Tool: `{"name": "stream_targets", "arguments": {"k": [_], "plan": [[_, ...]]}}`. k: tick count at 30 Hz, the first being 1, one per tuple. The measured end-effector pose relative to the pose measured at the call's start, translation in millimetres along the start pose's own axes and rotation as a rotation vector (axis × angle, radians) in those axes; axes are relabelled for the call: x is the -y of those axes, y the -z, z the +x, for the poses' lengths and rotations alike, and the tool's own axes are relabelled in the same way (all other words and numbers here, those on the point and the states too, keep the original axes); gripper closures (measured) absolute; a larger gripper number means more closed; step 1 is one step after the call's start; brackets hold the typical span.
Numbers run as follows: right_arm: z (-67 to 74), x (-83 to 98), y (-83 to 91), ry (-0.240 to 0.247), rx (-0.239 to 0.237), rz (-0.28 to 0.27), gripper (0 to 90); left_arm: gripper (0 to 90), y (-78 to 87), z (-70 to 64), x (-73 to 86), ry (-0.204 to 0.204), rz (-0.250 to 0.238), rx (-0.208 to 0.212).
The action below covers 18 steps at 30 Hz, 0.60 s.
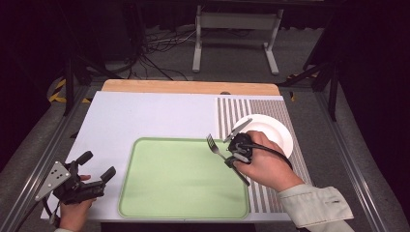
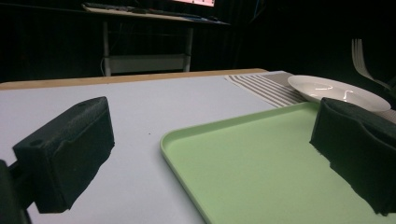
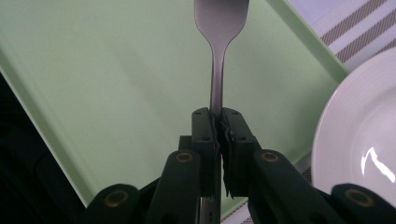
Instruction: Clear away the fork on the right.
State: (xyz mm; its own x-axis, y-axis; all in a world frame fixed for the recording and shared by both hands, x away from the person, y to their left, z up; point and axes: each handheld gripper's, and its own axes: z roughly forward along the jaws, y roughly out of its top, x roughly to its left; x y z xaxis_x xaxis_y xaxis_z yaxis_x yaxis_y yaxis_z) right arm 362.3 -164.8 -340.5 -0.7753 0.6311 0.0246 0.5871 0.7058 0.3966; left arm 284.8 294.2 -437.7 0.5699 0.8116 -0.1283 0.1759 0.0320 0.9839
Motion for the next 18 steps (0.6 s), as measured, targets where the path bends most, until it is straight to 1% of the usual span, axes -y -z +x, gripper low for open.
{"name": "stream_targets", "arguments": {"k": [1,3,5,8,9,10,13,14,18], "plan": [[0.4,-1.1,-2.9,-0.039,0.007,0.015,85.2,0.2,-0.1,0.0,0.0,-0.001,-0.001,0.001],[0.3,-2.6,-7.4,-0.095,0.001,0.031,85.2,0.2,-0.2,0.0,0.0,-0.001,0.001,0.001],[-0.9,-3.5,-11.4,-0.143,-0.007,0.046,85.2,0.2,-0.5,-0.3,0.1,-0.002,0.002,0.003],[-1.7,-4.3,-17.3,-0.209,-0.01,0.085,85.2,0.2,-0.5,-0.5,-0.1,-0.006,0.003,0.001],[-2.2,-4.4,-19.0,-0.216,-0.015,0.094,85.1,0.2,-0.5,-0.5,-0.1,-0.006,0.002,0.001],[-1.8,-4.8,-20.9,-0.23,-0.017,0.114,85.1,0.2,-0.5,-0.4,-0.1,-0.005,0.002,0.001],[-0.8,-6.3,-26.9,-0.237,-0.011,0.142,85.2,0.2,-0.2,-0.4,-0.2,-0.005,0.002,0.001],[-0.1,-7.2,-28.1,-0.247,-0.011,0.147,85.1,0.2,0.1,-0.6,-0.4,-0.005,0.001,0.001],[1.0,-10.1,-32.4,-0.261,-0.017,0.152,85.2,0.2,0.3,-1.0,-0.7,-0.006,0.001,0.002]]}}
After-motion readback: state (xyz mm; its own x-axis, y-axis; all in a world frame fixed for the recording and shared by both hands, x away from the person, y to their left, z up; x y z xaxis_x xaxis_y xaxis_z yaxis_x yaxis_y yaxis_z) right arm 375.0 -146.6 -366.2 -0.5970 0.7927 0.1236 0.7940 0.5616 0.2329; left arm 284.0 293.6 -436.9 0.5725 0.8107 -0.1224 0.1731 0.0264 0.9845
